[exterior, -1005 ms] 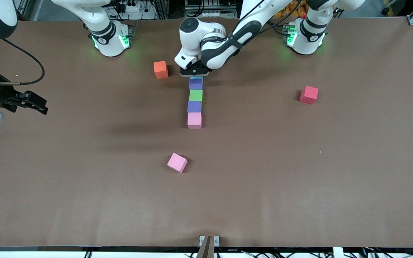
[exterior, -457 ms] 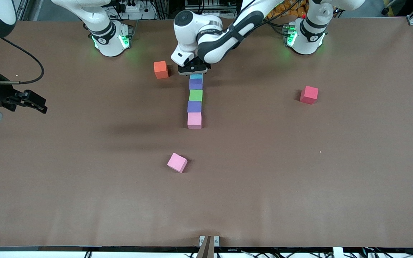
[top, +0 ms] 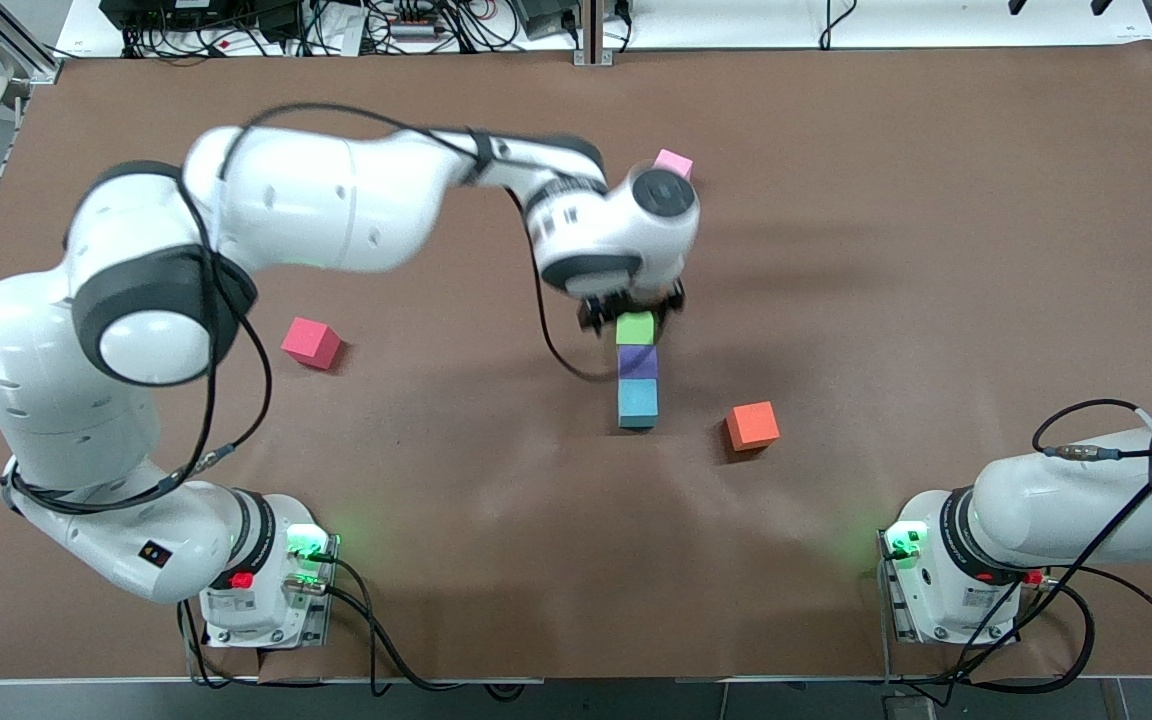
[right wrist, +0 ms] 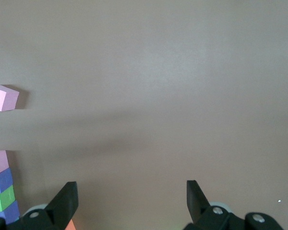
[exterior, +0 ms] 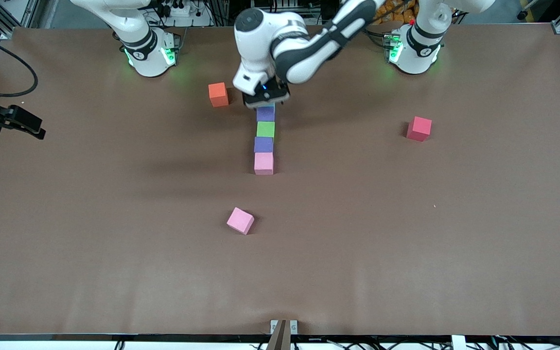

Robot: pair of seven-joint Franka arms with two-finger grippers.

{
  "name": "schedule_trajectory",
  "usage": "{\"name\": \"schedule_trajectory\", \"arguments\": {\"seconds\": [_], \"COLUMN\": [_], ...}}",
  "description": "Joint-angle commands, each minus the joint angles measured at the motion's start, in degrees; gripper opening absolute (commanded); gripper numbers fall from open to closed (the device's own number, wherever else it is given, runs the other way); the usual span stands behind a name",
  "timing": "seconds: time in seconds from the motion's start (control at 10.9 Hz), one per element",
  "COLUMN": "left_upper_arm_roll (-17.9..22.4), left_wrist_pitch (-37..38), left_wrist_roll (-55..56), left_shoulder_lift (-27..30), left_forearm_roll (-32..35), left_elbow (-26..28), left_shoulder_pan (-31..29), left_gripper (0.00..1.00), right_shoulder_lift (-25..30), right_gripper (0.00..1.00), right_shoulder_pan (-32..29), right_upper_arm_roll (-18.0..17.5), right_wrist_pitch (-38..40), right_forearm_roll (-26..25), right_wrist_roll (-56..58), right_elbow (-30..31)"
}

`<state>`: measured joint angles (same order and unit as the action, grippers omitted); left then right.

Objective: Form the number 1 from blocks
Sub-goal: 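Open the left gripper and lift it off the cyan block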

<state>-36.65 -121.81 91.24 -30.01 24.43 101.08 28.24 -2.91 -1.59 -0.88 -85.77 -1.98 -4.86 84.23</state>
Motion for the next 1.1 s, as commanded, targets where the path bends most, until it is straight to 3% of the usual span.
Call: {"name": "schedule_trajectory", "arguments": {"seconds": [0.0, 0.55, 1.01], "left_upper_arm_roll": [-0.53, -0.79, -0.88], "left_wrist_pitch": [4.81, 17.73, 18.01], "left_wrist_roll": [-6.66, -25.12, -39.54], "left_shoulder_lift": [0.39, 1.35, 4.86], "left_forearm_roll": [-1.67, -4.22, -5.79], "left_elbow": [-4.11, -15.64, -15.65], "left_shoulder_pan": [-9.39, -28.12, -39.56], "left_gripper": [1.00, 1.00, 1.00], "right_shoulder_lift": [-0.61, -0.52, -0.61], "right_gripper": [1.00, 1.00, 1.00], "right_shoulder_pan": [-1.48, -1.39, -1.48], "right_upper_arm_roll": [-0.88, -0.88, -0.88], "right_wrist_pitch": [1.22, 1.22, 1.30], "right_forearm_roll": [-0.04, 0.13, 0.13], "right_wrist_roll": [1.69, 1.52, 1.52], "right_elbow": [-1.62, -1.62, -1.62]}}
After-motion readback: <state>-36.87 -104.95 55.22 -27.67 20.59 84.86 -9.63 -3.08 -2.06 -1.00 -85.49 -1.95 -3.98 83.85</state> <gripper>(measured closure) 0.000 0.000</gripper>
